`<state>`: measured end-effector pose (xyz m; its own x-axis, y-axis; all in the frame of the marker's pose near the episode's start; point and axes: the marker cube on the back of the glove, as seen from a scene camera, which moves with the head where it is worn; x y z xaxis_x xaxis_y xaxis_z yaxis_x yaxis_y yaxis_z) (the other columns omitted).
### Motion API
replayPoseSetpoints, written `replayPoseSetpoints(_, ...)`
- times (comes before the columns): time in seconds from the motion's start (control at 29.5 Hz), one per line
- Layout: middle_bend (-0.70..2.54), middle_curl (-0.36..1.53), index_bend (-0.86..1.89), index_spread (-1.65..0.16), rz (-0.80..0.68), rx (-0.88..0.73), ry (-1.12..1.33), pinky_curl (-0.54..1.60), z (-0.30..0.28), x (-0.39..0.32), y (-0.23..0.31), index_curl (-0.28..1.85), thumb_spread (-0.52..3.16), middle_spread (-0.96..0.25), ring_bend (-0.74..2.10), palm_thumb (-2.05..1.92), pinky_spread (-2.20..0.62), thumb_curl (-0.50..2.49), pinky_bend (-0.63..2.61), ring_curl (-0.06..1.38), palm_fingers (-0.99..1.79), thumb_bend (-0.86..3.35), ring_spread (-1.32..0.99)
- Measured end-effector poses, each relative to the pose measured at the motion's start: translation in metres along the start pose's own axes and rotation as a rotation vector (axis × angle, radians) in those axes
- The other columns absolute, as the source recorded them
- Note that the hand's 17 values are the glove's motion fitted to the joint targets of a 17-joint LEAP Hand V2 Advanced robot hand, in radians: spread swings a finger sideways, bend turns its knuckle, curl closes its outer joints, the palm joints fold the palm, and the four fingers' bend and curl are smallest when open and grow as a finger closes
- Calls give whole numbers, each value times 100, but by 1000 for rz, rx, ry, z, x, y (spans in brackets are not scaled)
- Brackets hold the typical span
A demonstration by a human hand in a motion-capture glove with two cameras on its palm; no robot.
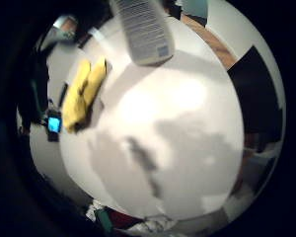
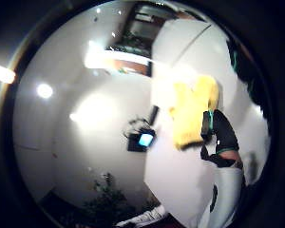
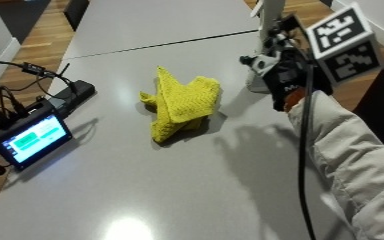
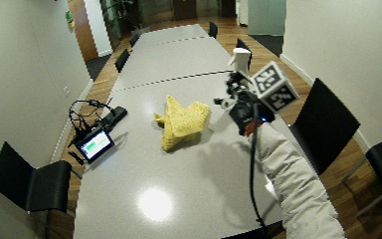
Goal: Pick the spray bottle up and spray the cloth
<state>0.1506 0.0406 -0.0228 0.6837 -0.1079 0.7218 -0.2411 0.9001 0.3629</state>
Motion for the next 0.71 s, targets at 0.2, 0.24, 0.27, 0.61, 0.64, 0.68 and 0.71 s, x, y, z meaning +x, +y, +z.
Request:
replayPoseSetpoints(0.2,41,45,9,-24,62,188,-223,45,-23,70,-26,30,94,-7,59,92,-18,43,49,47,49,21,-13)
replayPoseSetpoints(0.24,46,47,17,-25,62,184,-246,42,-21,74,-29,33,93,-6,54,91,-12,43,32,47,28,19,-12)
replayPoseSetpoints(0.27,49,48,21,-27,62,178,-269,43,-17,77,-33,36,92,-6,50,91,-7,43,24,47,16,18,-12)
replayPoseSetpoints(0.61,52,45,25,-29,125,250,-448,27,-27,80,-43,34,79,-9,57,107,-5,48,25,36,83,16,-13)
replayPoseSetpoints(0.64,49,44,23,-29,115,259,-461,28,-30,77,-45,33,75,-9,57,109,-7,49,29,36,88,16,-14)
replayPoseSetpoints(0.68,48,44,23,-29,102,269,-471,28,-32,74,-47,34,72,-10,56,111,-9,50,30,36,90,16,-14)
replayPoseSetpoints(0.71,48,45,23,-29,91,280,-478,30,-34,71,-49,35,68,-11,56,112,-11,51,32,38,94,15,-15)
